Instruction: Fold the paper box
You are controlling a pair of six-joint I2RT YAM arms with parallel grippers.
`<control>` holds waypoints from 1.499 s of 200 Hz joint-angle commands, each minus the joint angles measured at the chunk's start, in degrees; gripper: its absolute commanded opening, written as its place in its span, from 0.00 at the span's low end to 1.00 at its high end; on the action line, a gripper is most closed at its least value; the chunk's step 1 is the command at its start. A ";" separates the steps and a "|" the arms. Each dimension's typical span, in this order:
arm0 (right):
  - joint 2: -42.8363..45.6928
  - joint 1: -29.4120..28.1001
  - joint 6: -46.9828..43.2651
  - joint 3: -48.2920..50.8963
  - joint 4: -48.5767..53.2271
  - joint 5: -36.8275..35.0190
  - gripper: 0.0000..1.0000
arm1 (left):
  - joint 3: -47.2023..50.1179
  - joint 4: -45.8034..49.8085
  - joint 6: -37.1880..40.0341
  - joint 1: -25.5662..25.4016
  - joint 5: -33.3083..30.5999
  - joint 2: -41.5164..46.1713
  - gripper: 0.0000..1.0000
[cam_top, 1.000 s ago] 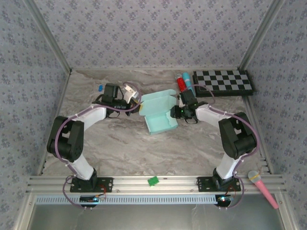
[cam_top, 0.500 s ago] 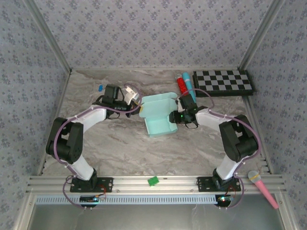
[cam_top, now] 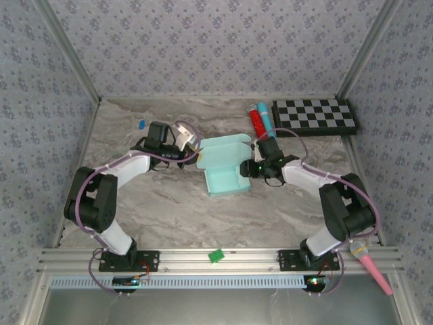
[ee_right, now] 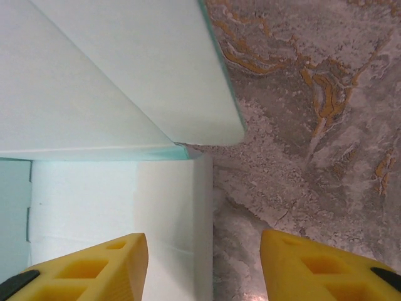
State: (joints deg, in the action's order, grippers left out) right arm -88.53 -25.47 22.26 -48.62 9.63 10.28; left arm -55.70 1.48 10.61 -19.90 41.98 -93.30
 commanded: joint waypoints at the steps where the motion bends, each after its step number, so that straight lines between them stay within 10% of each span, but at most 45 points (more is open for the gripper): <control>1: 1.77 0.38 1.12 1.47 0.46 -0.07 0.53 | 0.24 -0.24 1.72 -0.30 0.33 1.87 0.00; 127: -1.28 -2.05 2.42 3.87 -1.01 2.74 0.49 | 0.70 -1.74 0.47 -0.40 -0.23 1.93 0.00; 300: -5.22 -7.69 2.19 -0.31 9.54 -11.31 0.39 | 0.64 -2.27 0.03 -0.31 -1.71 1.90 0.00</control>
State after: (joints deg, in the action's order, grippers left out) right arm -92.31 -32.40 24.58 -47.22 13.98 3.31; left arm -54.87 0.14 10.87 -20.01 40.47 -93.08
